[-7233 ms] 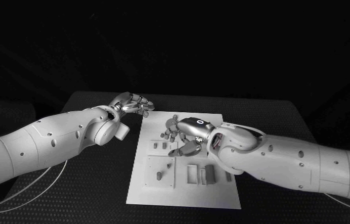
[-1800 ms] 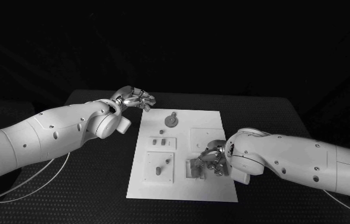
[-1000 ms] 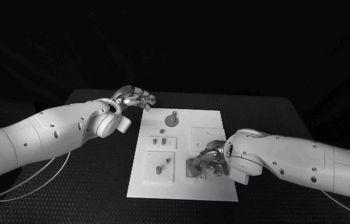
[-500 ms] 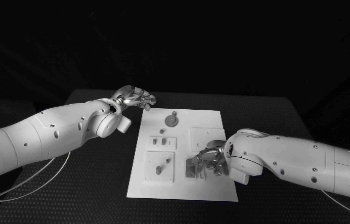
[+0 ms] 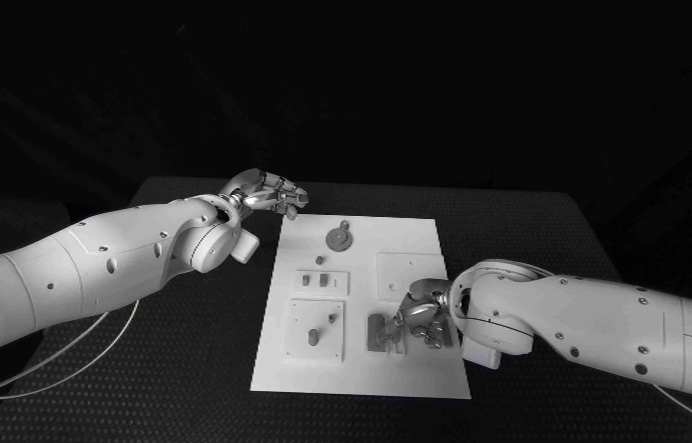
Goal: Assemble the parts on the task board
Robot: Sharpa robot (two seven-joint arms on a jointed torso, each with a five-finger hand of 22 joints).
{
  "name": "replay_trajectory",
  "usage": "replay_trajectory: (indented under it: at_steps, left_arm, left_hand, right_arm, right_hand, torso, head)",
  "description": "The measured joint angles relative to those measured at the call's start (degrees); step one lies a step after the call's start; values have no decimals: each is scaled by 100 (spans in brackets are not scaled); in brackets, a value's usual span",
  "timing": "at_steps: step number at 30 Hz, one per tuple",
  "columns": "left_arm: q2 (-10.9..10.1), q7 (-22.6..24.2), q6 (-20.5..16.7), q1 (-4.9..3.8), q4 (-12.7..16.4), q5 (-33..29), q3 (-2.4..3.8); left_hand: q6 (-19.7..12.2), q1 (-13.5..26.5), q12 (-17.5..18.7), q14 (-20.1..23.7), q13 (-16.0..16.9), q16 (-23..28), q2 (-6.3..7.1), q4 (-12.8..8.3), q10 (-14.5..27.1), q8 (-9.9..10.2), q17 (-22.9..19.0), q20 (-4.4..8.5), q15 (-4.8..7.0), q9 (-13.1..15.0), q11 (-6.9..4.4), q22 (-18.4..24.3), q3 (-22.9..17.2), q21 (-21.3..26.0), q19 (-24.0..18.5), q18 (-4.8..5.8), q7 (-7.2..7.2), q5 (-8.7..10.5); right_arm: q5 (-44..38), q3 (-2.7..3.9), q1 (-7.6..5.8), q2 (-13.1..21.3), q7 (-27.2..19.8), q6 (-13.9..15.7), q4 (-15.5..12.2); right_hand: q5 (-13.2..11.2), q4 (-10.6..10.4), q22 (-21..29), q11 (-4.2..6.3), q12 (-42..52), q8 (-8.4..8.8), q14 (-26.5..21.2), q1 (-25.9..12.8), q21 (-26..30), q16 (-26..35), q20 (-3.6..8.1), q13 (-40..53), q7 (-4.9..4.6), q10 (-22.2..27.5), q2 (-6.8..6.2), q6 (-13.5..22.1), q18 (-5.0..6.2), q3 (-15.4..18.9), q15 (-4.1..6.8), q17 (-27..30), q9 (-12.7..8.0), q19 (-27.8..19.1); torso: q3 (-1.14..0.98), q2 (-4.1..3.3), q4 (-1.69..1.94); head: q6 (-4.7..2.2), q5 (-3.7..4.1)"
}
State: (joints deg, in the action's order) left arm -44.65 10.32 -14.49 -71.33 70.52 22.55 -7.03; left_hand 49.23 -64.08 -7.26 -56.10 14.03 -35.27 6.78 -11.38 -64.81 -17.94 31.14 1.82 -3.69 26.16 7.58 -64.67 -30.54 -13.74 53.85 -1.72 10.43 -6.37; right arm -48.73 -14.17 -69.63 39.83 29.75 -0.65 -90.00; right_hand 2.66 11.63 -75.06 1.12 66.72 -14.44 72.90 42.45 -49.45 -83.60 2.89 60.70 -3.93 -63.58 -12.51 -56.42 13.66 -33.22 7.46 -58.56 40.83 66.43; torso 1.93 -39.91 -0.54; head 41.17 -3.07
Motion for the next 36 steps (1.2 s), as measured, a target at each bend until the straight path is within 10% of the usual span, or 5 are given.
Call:
replay_trajectory:
  at_steps: [17,36]
  left_arm:
    - [-2,0,1,0,4,-2,0]
    - [-18,0,1,0,12,-4,0]
  left_hand:
    - [0,0,0,0,0,0,0,0,0,0,6,0,0,0,0,-5,0,0,0,0,0,0]
    - [0,0,0,0,0,22,0,16,0,0,17,0,0,0,0,-9,-16,0,0,1,0,0]
  right_arm:
    - [-333,1,1,-131,-77,-169,22]
    - [-541,-4,53,-209,139,-129,116]
  right_hand:
    - [0,52,0,106,90,-87,186,286,-7,-27,23,0,83,-168,26,-246,1,-19,65,-103,63,125]
    - [-1,321,0,184,89,-102,347,205,-24,-49,71,-36,146,-391,1092,-493,5,254,145,-238,53,236]
  torso:
    - [6,-1,3]
    - [8,-1,4]
  head:
    - [-2,5]
    - [14,8]
